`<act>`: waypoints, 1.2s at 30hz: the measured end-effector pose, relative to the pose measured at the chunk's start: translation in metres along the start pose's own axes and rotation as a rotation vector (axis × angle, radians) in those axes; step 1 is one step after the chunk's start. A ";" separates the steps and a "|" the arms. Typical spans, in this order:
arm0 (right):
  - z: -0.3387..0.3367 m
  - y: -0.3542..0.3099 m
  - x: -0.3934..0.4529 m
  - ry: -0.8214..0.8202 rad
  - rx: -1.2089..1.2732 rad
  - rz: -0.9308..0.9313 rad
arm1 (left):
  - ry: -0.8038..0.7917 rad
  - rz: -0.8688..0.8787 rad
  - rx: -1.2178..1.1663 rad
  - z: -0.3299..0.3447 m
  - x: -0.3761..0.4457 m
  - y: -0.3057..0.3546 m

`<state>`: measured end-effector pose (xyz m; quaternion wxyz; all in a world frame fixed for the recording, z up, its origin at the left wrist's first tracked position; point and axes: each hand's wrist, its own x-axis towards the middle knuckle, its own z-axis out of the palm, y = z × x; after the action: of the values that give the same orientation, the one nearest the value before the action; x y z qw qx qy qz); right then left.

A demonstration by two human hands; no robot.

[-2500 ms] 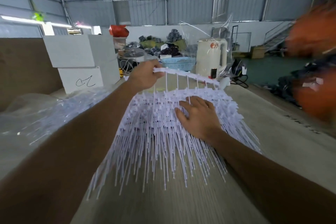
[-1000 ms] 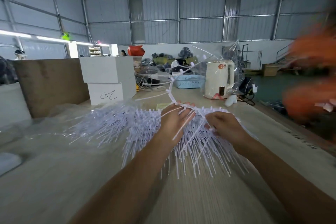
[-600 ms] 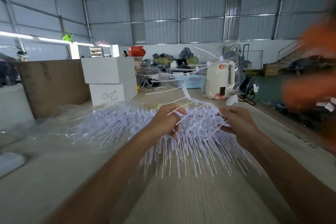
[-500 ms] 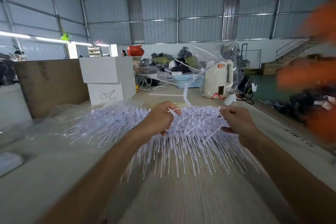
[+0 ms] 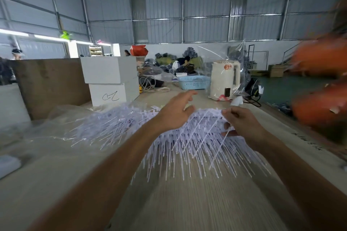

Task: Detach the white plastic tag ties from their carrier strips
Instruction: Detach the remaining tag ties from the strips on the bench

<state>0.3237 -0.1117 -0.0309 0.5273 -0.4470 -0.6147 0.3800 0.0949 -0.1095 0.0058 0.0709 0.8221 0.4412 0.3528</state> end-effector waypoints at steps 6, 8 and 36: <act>-0.011 -0.010 -0.002 0.061 0.067 -0.094 | -0.284 -0.078 0.282 0.023 0.029 -0.010; -0.017 -0.011 -0.002 0.084 0.100 -0.125 | -0.170 -0.009 0.450 0.029 0.037 -0.005; 0.023 0.016 -0.018 -0.379 -0.231 0.216 | -0.422 -0.408 0.451 0.005 -0.064 -0.001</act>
<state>0.3040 -0.1237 -0.0546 0.3044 -0.4880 -0.6906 0.4385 0.0749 -0.1578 -0.0317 0.0461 0.7668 0.6385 0.0480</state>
